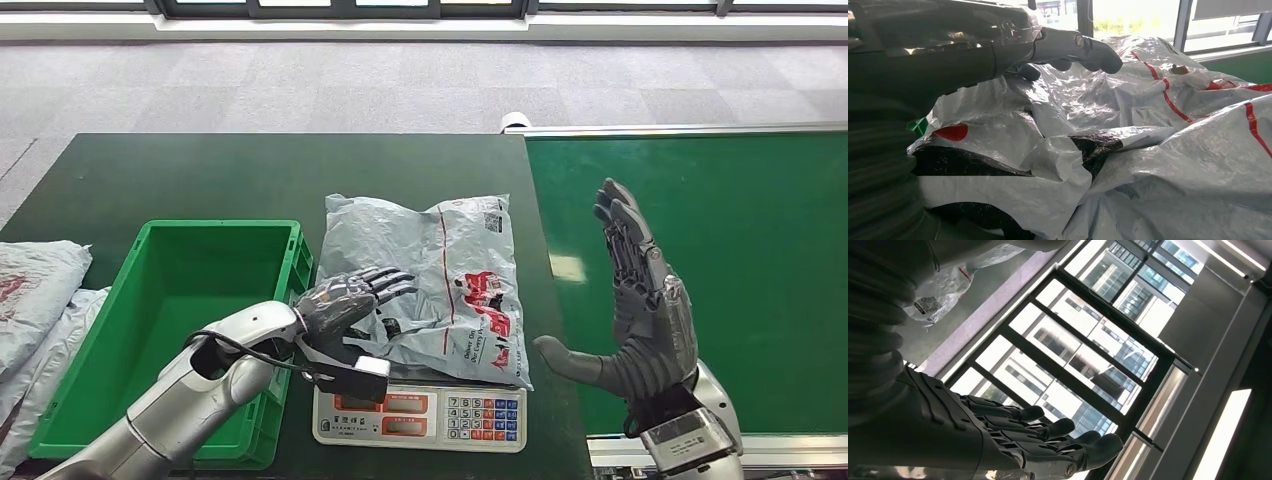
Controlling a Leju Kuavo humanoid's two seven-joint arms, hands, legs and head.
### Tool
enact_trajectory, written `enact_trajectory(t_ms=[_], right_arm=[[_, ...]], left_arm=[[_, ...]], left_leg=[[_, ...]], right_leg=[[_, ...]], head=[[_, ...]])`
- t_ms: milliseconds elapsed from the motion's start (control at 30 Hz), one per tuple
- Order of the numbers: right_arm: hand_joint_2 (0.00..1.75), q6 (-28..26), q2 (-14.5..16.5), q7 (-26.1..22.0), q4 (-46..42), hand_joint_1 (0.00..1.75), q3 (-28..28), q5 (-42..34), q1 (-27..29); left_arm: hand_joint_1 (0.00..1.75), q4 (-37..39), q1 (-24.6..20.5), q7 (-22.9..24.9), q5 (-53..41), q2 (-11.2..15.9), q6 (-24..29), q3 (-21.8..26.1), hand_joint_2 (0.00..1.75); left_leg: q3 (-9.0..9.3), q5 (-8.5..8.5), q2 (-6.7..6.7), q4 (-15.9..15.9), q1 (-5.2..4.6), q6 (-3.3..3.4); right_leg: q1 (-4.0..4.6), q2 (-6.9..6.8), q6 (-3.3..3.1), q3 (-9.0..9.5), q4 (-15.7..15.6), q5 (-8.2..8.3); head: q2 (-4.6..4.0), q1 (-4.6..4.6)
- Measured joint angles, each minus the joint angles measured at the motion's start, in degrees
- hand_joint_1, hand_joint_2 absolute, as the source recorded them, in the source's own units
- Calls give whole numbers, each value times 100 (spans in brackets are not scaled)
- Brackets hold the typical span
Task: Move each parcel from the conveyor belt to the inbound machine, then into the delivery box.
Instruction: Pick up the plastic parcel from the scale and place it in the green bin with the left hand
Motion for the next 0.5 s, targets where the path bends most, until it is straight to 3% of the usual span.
enact_trajectory(t_ms=[500], right_arm=[[175, 9, 1, 18, -1, 0, 0, 0, -29]], left_arm=[[0, 505, -239, 31, 0, -263, 3, -14, 175]], left_leg=[[0, 0, 0, 0, 0, 0]], right_leg=[[1, 0, -1, -1, 1, 0]], head=[[0, 0]])
